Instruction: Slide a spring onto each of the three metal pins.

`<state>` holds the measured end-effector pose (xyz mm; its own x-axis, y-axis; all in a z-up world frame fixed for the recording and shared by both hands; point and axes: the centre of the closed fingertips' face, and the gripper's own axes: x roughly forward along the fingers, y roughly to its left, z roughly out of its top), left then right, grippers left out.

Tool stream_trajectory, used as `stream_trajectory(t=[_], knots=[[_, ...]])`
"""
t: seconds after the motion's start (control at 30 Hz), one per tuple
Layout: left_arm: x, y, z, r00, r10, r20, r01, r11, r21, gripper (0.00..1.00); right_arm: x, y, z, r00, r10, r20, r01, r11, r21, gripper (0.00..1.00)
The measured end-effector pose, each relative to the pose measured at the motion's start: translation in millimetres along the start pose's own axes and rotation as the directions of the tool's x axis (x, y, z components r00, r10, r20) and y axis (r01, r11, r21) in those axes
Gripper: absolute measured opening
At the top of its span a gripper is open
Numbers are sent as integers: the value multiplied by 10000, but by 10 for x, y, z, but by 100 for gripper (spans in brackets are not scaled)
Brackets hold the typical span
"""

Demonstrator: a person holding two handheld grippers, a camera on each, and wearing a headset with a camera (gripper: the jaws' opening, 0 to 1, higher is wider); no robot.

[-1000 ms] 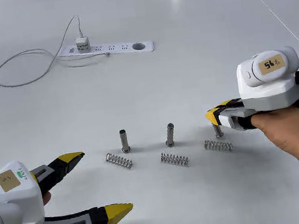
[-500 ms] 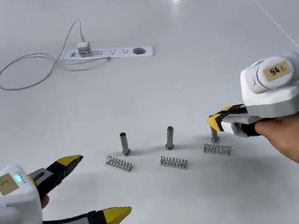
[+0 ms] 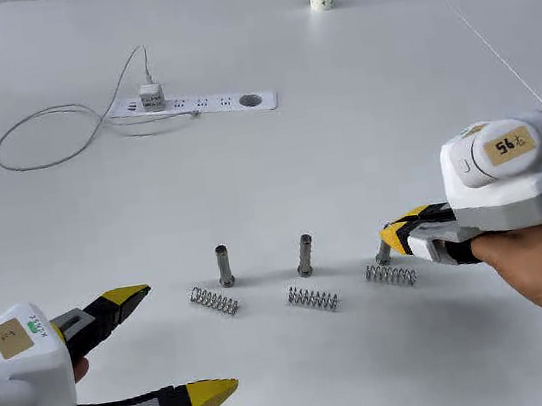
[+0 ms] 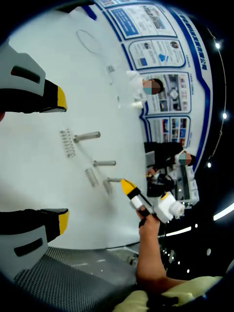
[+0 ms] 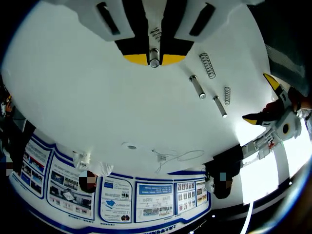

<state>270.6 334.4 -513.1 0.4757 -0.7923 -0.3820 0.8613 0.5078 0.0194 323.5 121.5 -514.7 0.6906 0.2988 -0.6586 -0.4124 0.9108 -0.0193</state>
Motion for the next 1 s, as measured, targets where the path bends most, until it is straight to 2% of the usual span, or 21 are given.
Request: stream_trajectory(t=[0.53, 1.0], knots=[[23, -10, 2, 10000, -59, 17, 59, 10000, 3, 82, -34, 24, -33, 9997, 40, -234, -39, 10000, 15, 9], [37, -21, -6, 9999, -117, 32, 117, 9999, 2, 82, -45, 69, -22, 9996, 203, -194, -207, 9995, -219, 10]])
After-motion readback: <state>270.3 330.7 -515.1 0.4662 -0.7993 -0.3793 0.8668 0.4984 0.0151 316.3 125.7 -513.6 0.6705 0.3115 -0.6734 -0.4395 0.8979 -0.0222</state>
